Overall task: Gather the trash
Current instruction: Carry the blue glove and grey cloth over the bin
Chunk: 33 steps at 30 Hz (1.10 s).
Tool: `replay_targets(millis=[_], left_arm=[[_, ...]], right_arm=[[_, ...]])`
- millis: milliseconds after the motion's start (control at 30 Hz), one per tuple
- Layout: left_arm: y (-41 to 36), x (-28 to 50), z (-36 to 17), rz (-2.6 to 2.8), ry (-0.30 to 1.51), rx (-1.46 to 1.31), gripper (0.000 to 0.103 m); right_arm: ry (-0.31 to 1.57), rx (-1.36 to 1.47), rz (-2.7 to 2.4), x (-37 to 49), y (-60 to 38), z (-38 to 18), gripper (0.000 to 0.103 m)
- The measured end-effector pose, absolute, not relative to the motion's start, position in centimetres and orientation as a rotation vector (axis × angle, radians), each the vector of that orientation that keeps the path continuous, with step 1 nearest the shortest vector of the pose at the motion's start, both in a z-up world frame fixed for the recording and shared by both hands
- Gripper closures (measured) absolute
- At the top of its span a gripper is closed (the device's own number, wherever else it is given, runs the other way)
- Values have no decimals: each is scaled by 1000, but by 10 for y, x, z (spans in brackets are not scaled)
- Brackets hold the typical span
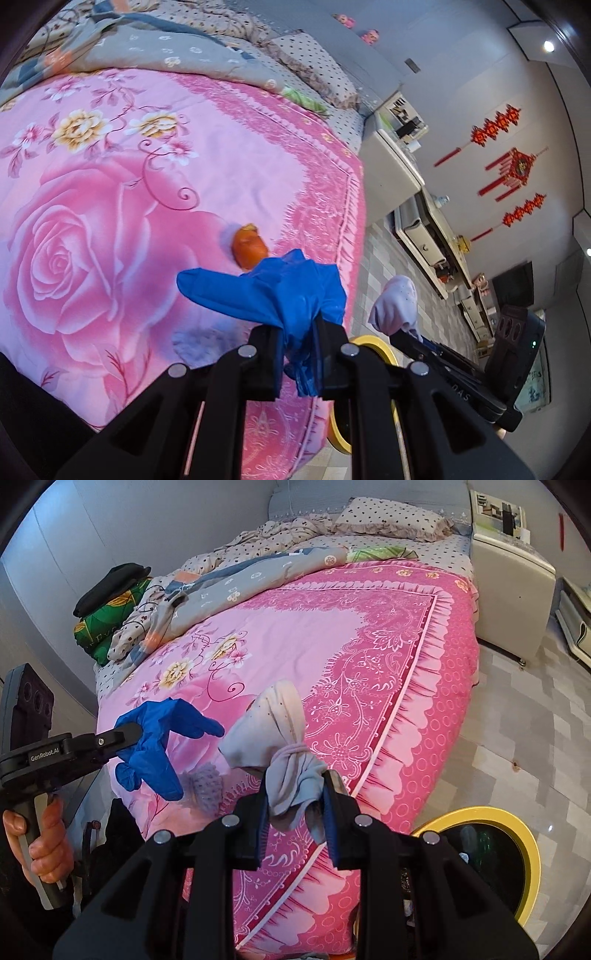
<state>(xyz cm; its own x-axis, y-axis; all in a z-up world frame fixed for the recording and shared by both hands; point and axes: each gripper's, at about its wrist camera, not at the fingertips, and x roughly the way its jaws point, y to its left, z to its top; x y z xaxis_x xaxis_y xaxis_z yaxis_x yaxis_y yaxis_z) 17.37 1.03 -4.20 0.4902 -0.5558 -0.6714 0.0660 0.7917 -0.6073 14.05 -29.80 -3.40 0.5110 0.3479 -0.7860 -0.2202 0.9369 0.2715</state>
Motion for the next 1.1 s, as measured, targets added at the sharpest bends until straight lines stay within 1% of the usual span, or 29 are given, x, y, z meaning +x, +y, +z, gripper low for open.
replay_targets(millis=[267, 600, 933, 1100], left_arm=[[-46, 158, -26, -507, 1026, -465, 92], [-113, 136, -14, -616, 1046, -341, 92], [-167, 120, -24, -701, 1085, -261, 92], [-192, 117, -41, -731, 1137, -231, 92]], right_arm=[[930, 179, 274, 112, -345, -14, 79], [912, 221, 173, 76, -398, -7, 78], [919, 257, 87, 48, -439, -17, 78], [939, 281, 63, 39, -455, -29, 78]])
